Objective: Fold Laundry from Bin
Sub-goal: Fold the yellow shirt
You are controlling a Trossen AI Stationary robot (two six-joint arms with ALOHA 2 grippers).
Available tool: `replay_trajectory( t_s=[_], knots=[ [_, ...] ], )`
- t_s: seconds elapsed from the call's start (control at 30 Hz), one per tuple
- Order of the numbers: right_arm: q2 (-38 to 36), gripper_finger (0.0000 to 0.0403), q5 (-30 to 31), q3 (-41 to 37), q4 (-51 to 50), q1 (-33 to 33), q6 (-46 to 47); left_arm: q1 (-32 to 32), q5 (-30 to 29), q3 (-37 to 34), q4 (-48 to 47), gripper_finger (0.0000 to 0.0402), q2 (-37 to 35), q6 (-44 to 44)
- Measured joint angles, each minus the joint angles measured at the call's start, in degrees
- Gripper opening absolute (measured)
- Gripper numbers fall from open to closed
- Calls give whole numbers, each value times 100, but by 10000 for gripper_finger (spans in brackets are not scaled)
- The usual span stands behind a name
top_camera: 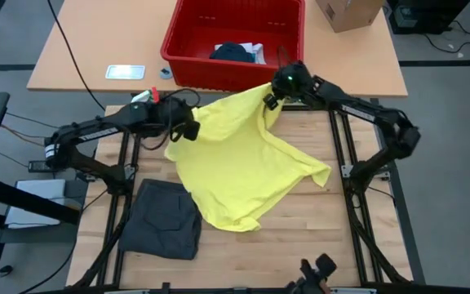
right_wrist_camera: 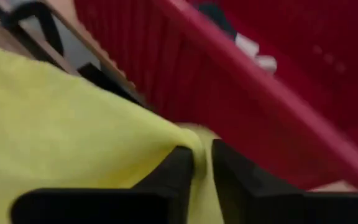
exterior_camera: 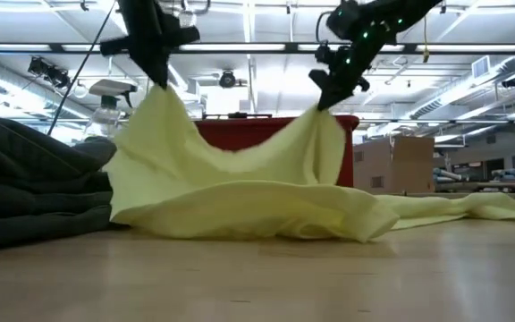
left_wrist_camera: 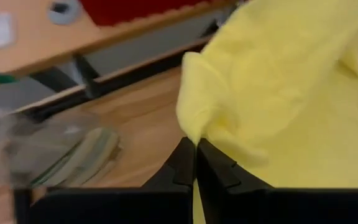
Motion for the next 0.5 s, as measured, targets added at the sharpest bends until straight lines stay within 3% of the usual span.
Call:
replay_trajectory(
  t_s=[0.13,0.27,0.5],
  knots=[
    [161,120,-181,28,-441,27,688,357,463,-520,449,11,15,467],
    [86,156,-935,34,-941,174,1377,663,539,-893,433,11,10,740],
    [184,167,-3070,-211,-1429,512,2030,1155,1130,-1258,434,11,6,1154]
  ],
)
